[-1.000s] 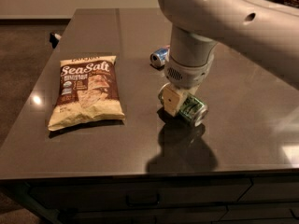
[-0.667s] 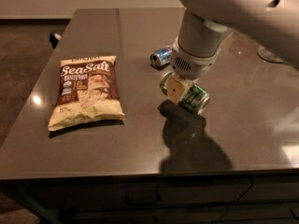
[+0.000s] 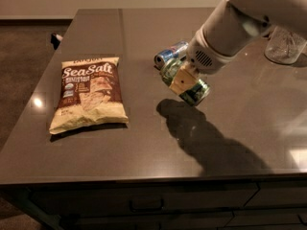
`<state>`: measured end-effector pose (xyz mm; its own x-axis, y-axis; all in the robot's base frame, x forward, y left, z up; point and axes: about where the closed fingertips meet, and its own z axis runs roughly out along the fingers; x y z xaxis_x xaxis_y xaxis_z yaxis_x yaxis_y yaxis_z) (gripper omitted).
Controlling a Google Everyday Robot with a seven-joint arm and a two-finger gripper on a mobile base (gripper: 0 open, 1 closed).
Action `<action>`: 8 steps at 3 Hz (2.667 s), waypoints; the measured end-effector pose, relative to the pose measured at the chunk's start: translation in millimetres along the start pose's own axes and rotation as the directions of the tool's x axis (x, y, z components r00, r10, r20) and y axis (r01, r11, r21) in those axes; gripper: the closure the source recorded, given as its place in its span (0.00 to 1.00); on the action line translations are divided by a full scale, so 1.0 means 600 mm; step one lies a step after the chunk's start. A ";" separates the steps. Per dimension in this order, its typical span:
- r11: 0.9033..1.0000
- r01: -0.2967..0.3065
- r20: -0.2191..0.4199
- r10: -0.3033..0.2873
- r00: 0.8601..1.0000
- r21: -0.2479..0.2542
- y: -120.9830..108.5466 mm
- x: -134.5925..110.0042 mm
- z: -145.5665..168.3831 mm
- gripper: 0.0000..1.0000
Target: Place green can upright
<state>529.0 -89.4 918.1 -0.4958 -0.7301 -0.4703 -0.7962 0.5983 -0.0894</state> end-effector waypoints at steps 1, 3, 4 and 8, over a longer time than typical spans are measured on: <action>1.000 0.024 0.163 -0.027 0.986 0.017 -0.013 -0.010 -0.010 1.00; 0.996 0.045 0.502 -0.078 0.861 0.078 -0.057 -0.014 -0.029 1.00; 0.995 0.040 0.600 -0.088 0.795 0.094 -0.079 0.000 -0.033 1.00; 0.998 -0.011 0.818 -0.046 0.574 0.064 -0.086 0.082 -0.004 1.00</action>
Offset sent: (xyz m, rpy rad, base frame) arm 0.0277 -0.0241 0.0328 0.3946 -0.4304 0.0783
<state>544.9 -156.8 901.7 0.0357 -0.1764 -0.9837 -0.7667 0.6265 -0.1402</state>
